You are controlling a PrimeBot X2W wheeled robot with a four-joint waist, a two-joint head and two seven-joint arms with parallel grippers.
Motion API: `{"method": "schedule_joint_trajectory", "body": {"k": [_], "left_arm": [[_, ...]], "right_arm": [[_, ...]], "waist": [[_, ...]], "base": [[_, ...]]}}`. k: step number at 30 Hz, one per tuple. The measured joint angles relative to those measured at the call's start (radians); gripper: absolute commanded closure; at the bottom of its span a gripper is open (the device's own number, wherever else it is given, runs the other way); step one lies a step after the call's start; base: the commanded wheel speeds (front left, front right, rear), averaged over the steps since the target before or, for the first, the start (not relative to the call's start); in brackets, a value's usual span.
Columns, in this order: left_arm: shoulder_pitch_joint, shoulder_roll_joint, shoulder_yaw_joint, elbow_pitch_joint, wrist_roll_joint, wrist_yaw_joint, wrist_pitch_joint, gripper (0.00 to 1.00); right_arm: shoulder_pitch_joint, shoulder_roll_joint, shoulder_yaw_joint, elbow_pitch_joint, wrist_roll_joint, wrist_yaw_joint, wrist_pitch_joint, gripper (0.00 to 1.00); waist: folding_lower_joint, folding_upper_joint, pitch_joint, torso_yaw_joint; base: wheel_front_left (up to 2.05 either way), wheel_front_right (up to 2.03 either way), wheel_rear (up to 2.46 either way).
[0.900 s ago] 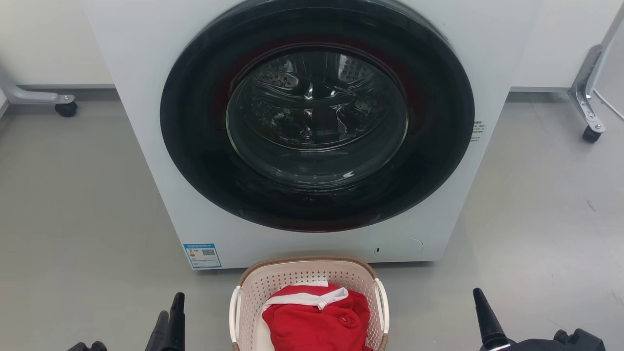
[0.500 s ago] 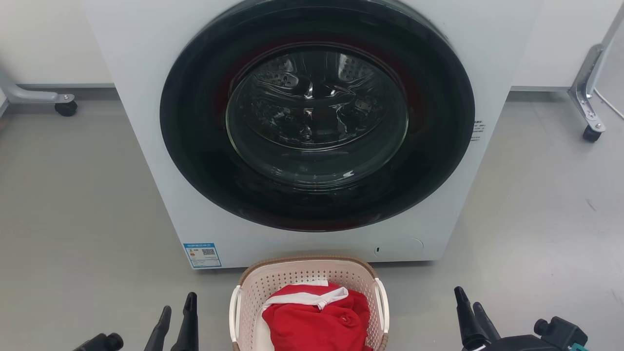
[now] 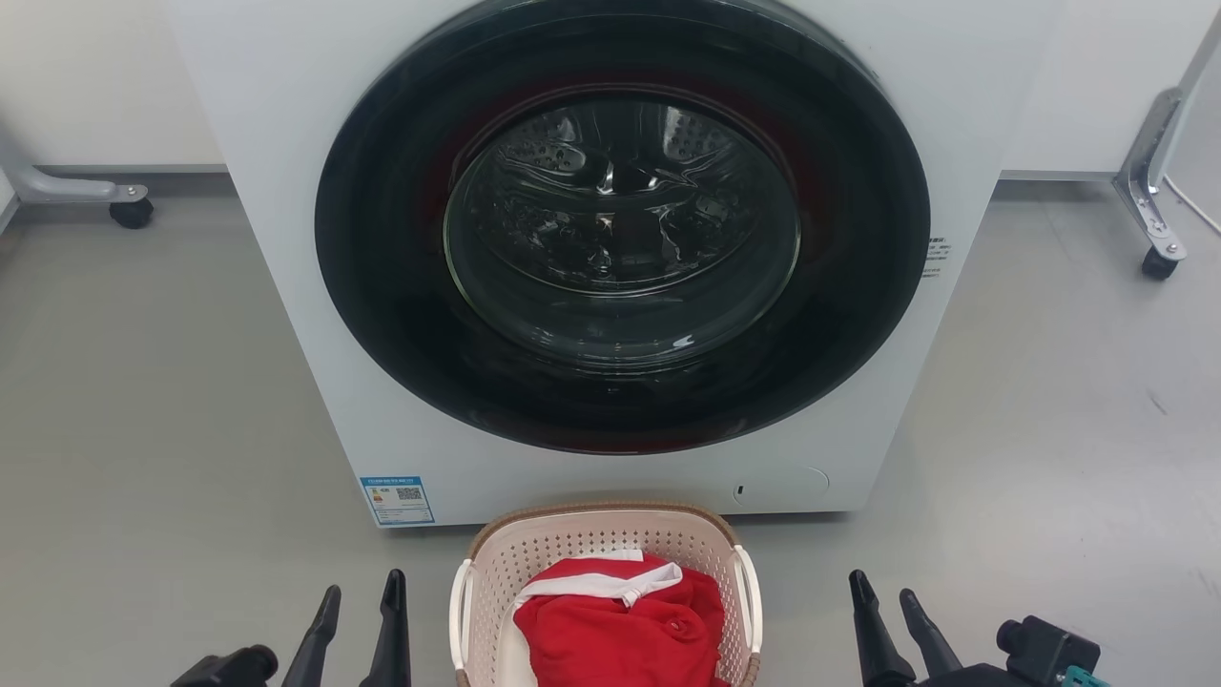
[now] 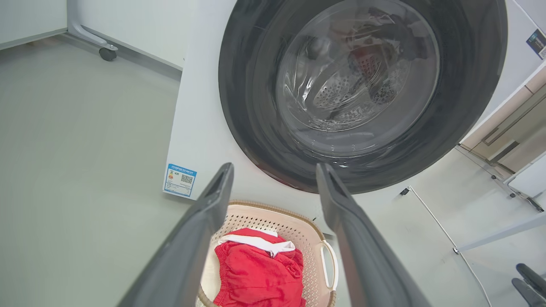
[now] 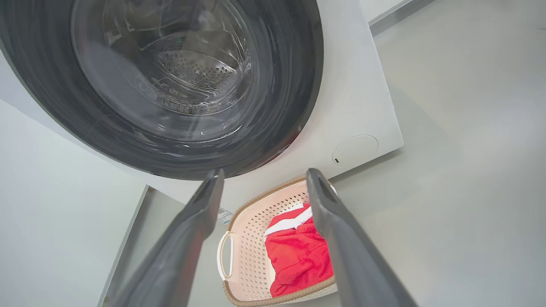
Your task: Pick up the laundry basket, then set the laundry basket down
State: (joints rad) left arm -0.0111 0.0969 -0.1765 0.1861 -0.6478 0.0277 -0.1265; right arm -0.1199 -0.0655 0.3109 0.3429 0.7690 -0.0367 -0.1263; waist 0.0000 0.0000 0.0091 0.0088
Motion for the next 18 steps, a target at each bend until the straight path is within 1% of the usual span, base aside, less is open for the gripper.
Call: {"method": "schedule_joint_trajectory", "body": {"k": [2,5,6,7,9,14,18], "left_arm": [[0.001,0.001,-0.007,-0.003,0.037,0.007,-0.005,0.00],[0.003,0.003,-0.020,-0.008,0.081,0.011,-0.018,0.00],[0.003,0.003,-0.020,-0.008,0.081,0.011,-0.018,0.00],[0.007,0.004,-0.026,-0.012,0.113,0.017,-0.025,0.00],[0.010,0.004,-0.029,-0.014,0.124,0.017,-0.027,0.00],[0.018,0.006,-0.043,-0.024,0.201,0.029,-0.045,0.00],[0.018,0.008,-0.057,-0.031,0.259,0.044,-0.061,0.00]], "right_arm": [[-0.003,0.000,0.012,0.001,-0.029,-0.008,-0.005,0.00],[-0.014,0.000,0.028,0.002,-0.068,-0.010,-0.018,0.00],[-0.014,0.000,0.028,0.002,-0.068,-0.010,-0.018,0.00],[-0.015,-0.001,0.039,0.003,-0.094,-0.017,-0.025,0.00],[-0.015,-0.001,0.044,0.003,-0.104,-0.020,-0.029,0.00],[-0.016,-0.001,0.071,0.004,-0.170,-0.034,-0.044,0.00],[-0.019,-0.001,0.093,0.004,-0.224,-0.040,-0.062,0.00]], "waist": [[0.0000,0.0000,0.000,0.000],[0.0000,0.0000,0.000,0.000],[0.0000,0.0000,0.000,0.000],[0.0000,0.0000,0.000,0.000],[0.0000,0.0000,0.000,0.000],[0.0000,0.0000,0.000,-0.001],[0.0000,0.0000,0.001,-0.001]], "base": [[0.00,0.00,0.00],[0.00,0.00,0.00],[0.00,0.00,0.00],[0.00,0.00,0.00],[0.00,0.00,0.00],[0.00,0.00,0.00],[0.00,0.00,0.00]]}}
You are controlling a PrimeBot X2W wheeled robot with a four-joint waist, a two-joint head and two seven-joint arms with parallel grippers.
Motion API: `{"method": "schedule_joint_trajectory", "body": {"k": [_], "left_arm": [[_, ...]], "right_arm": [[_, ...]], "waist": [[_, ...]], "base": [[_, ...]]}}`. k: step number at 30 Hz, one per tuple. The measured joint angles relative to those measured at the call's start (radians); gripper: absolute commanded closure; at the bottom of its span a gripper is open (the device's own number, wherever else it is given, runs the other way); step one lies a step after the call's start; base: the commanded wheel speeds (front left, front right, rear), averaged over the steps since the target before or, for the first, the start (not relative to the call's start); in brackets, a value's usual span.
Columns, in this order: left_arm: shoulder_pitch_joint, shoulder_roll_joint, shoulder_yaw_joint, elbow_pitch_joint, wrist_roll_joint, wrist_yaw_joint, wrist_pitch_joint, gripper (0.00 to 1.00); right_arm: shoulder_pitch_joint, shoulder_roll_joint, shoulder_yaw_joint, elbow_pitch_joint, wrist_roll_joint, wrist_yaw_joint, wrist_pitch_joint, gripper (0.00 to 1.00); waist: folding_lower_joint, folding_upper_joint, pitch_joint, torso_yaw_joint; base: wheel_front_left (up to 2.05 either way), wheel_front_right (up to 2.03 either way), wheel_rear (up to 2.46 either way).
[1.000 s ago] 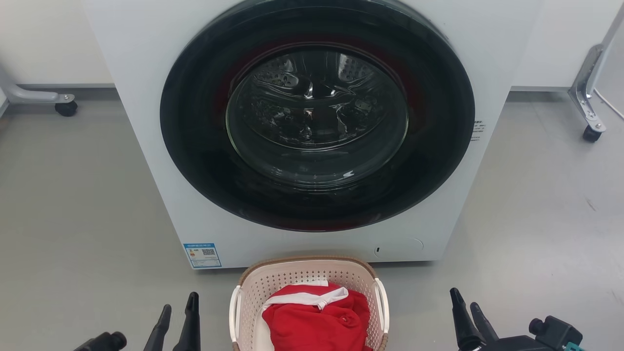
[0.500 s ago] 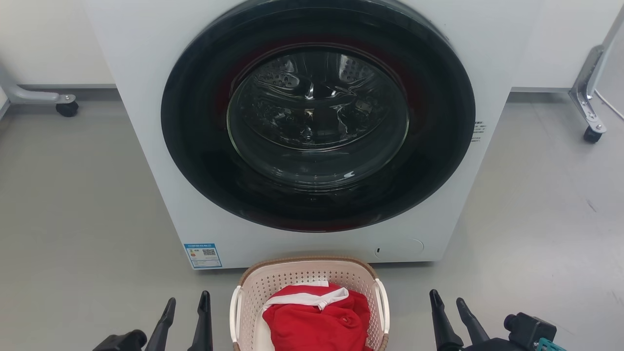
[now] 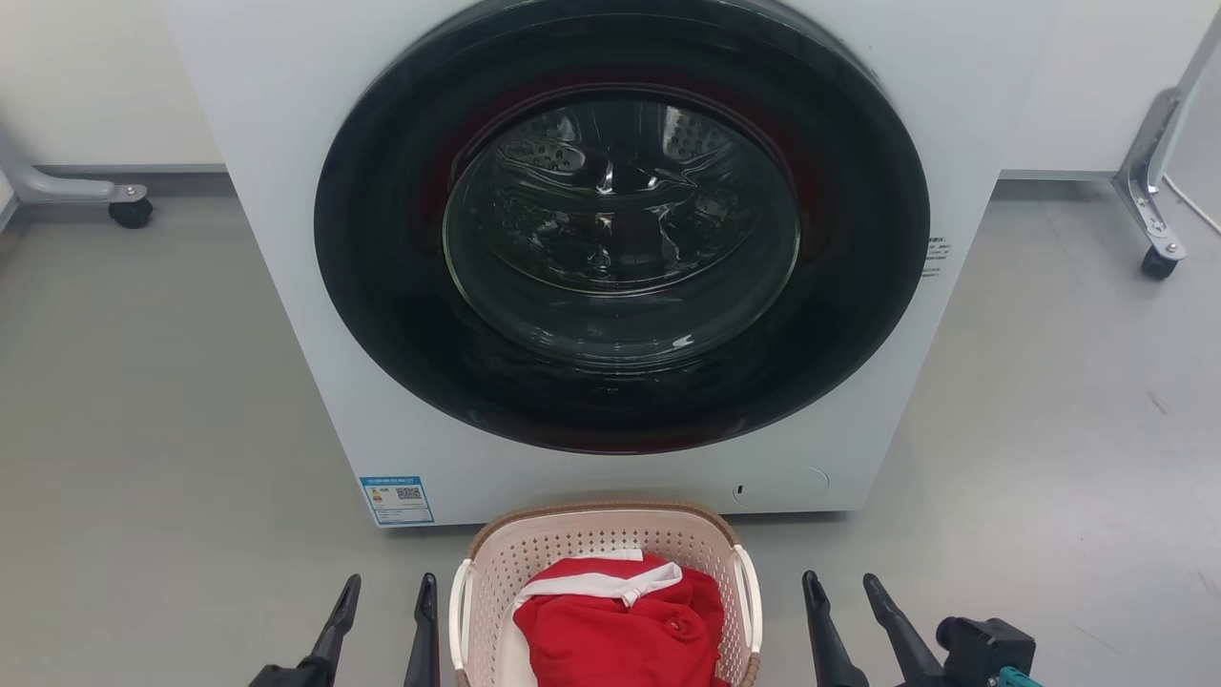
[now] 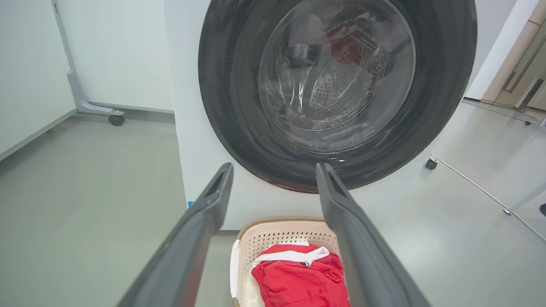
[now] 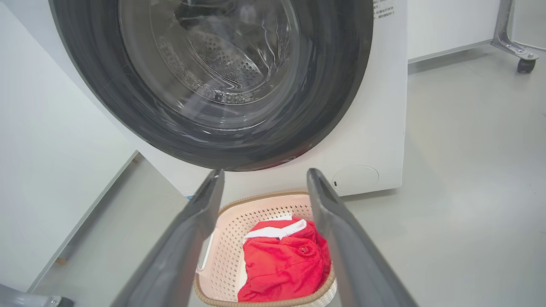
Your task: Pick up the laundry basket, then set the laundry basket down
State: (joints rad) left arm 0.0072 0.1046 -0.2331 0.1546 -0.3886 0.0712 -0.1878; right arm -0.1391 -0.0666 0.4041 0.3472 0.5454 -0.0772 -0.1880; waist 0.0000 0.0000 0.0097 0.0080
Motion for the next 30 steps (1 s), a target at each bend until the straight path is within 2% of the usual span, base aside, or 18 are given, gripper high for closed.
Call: {"method": "schedule_joint_trajectory", "body": {"k": [17,21,30], "left_arm": [[0.008,0.006,-0.039,-0.029,0.244,0.036,-0.062,0.00],[0.023,0.003,-0.032,-0.028,0.249,0.043,-0.062,0.00],[0.024,-0.015,0.002,-0.029,0.187,0.042,-0.062,0.00]], "right_arm": [[-0.017,-0.001,0.087,0.000,-0.225,-0.030,-0.061,0.00],[-0.017,-0.001,0.085,-0.001,-0.233,-0.030,-0.061,0.00],[-0.014,0.000,0.045,-0.016,-0.227,-0.030,-0.061,0.00]], "waist": [[0.0000,0.0000,0.001,0.001],[0.0000,0.0000,0.000,0.002],[0.0000,0.0000,-0.004,0.003]], "base": [[0.00,0.00,0.00],[0.00,0.00,0.00],[0.00,0.00,0.00]]}}
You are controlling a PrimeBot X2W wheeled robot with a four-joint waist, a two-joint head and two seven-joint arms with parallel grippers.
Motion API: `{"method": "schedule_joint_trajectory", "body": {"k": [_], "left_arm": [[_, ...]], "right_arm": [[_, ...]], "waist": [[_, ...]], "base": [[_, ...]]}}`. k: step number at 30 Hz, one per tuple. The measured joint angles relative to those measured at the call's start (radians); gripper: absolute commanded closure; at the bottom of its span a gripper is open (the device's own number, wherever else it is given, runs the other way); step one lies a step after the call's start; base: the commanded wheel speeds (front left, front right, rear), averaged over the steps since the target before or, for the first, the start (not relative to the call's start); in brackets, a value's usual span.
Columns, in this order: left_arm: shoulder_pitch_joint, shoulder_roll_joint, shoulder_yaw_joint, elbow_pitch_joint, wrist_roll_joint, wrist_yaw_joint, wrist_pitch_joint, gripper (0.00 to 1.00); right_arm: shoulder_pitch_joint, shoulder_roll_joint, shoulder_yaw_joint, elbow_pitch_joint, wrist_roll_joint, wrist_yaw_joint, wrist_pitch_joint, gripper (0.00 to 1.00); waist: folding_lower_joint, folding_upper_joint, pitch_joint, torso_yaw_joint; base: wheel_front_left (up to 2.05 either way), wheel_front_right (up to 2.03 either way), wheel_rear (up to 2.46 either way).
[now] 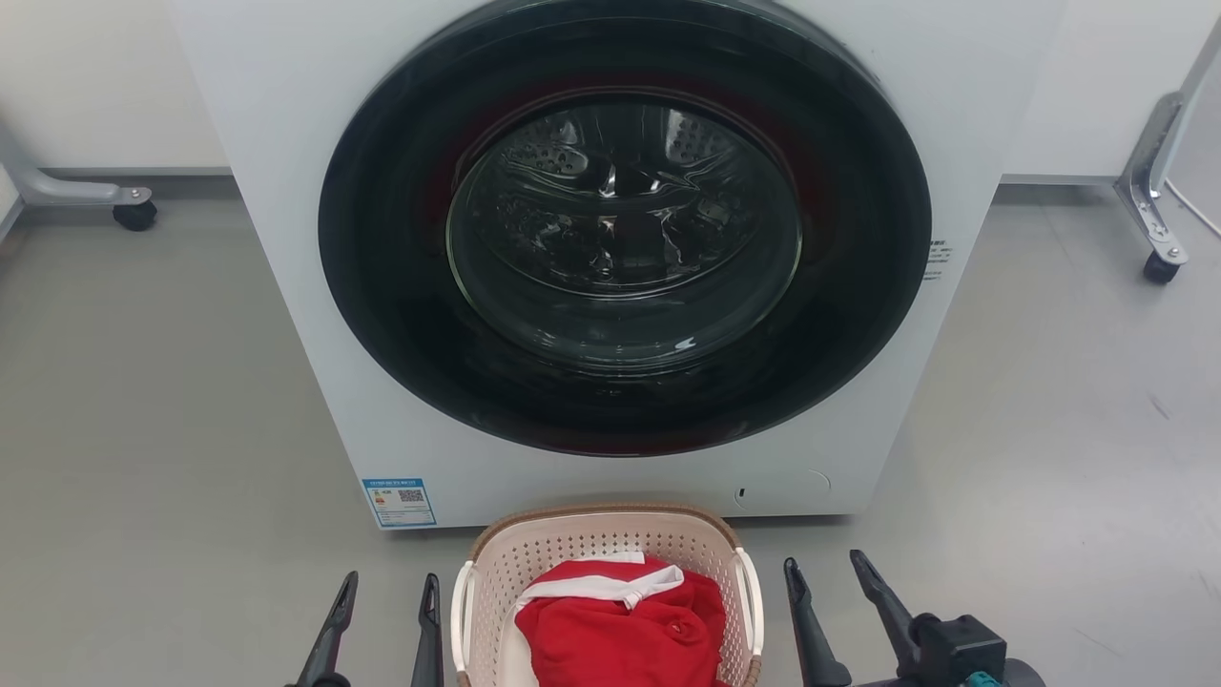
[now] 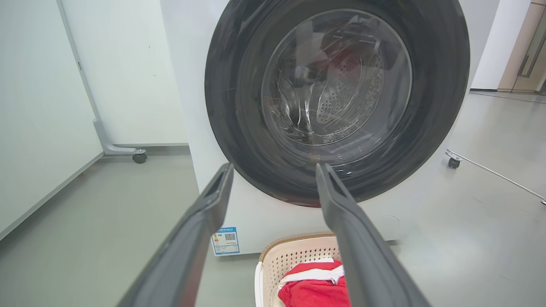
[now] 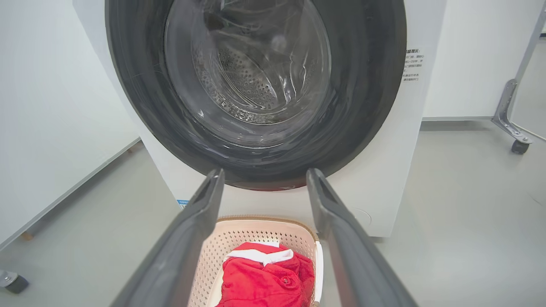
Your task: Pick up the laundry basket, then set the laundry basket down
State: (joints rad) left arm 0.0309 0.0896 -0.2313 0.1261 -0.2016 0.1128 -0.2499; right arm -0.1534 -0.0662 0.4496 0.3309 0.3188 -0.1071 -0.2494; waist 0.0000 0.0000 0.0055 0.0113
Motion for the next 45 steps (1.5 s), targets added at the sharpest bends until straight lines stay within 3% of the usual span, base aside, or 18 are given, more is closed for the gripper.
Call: {"method": "schedule_joint_trajectory", "body": {"k": [10,45], "left_arm": [[0.021,-0.012,0.024,0.001,-0.043,-0.012,0.000,0.00],[0.024,-0.026,0.044,0.000,-0.045,-0.026,0.000,0.00]], "right_arm": [[0.039,0.004,-0.087,-0.020,0.045,-0.008,0.000,0.00],[0.053,0.012,-0.119,-0.048,0.040,-0.008,0.000,0.00]], "waist": [[0.0000,0.0000,-0.007,-0.001],[0.0000,0.0000,0.011,-0.001]], "base": [[0.00,0.00,0.00],[0.00,0.00,0.00]]}}
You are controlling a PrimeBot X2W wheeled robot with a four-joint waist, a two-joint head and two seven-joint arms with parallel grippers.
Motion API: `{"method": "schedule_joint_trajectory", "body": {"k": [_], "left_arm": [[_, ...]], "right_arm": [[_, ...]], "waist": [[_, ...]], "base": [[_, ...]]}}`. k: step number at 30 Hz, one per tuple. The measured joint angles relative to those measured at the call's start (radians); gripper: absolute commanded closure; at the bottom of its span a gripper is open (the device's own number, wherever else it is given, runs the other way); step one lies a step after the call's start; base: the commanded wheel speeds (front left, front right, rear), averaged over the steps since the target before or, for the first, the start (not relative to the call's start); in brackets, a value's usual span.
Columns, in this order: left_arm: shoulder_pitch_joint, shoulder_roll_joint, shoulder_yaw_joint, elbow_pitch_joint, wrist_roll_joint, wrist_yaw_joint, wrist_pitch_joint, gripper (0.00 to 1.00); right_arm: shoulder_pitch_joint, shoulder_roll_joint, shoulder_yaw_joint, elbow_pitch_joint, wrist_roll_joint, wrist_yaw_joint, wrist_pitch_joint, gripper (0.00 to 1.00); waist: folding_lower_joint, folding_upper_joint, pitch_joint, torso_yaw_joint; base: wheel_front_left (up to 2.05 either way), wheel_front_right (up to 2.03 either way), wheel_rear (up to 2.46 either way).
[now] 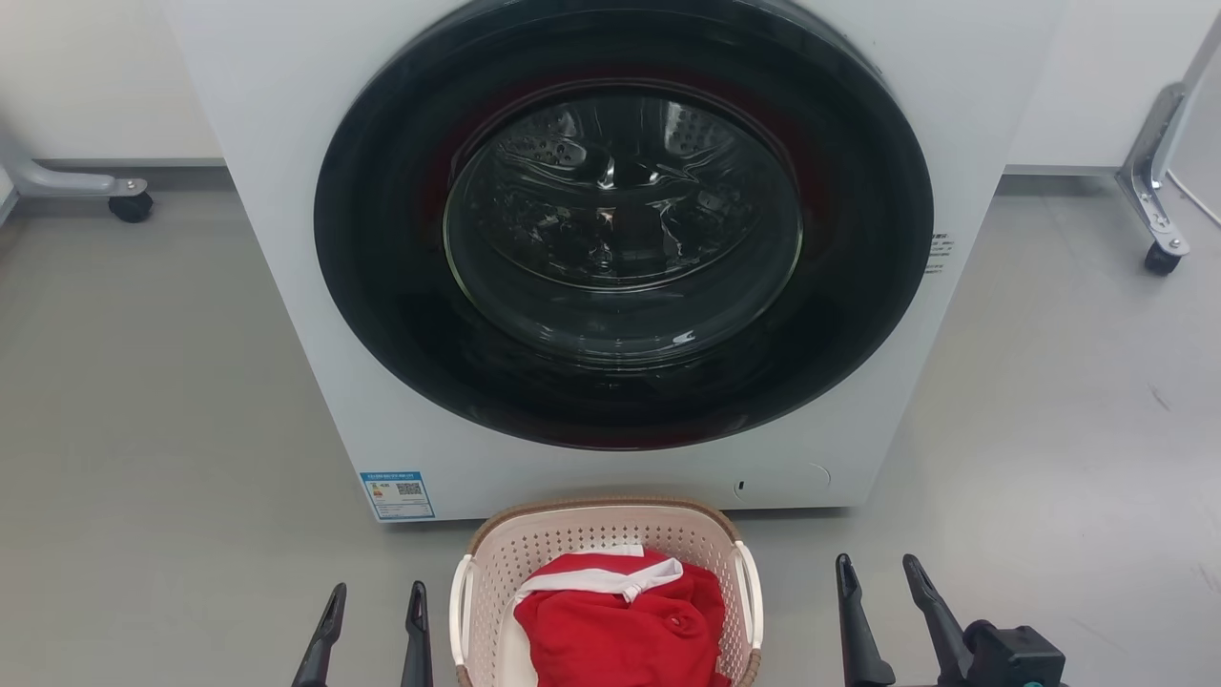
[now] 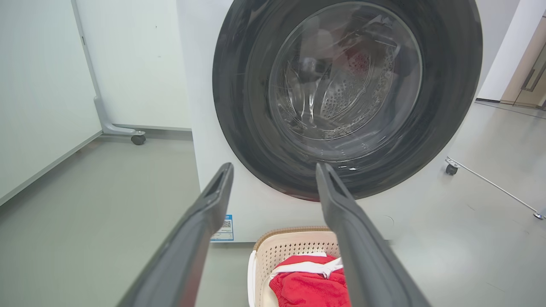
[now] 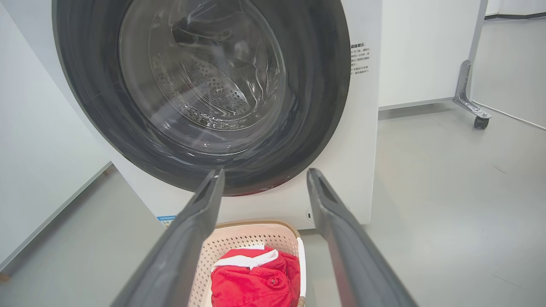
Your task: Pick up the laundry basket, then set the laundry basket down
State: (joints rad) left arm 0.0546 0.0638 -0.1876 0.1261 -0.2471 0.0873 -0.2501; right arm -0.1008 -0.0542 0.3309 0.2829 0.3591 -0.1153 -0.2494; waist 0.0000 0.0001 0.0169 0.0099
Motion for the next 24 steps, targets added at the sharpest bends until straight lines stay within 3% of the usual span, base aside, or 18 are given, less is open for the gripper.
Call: {"method": "schedule_joint_trajectory", "body": {"k": [13,24], "left_arm": [[-0.016,-0.002,0.007,-0.030,0.000,-0.008,-0.002,0.00],[-0.151,-0.006,0.014,0.025,-0.009,-0.018,-0.003,0.00]], "right_arm": [[-0.015,0.001,-0.026,-0.045,-0.027,0.001,0.000,0.00],[-0.118,-0.013,-0.083,-0.049,-0.041,0.006,0.000,0.00]], "waist": [[0.0000,0.0000,0.077,0.000],[0.0001,0.0001,0.211,0.004]], "base": [[0.00,0.00,0.00],[0.00,0.00,0.00]]}}
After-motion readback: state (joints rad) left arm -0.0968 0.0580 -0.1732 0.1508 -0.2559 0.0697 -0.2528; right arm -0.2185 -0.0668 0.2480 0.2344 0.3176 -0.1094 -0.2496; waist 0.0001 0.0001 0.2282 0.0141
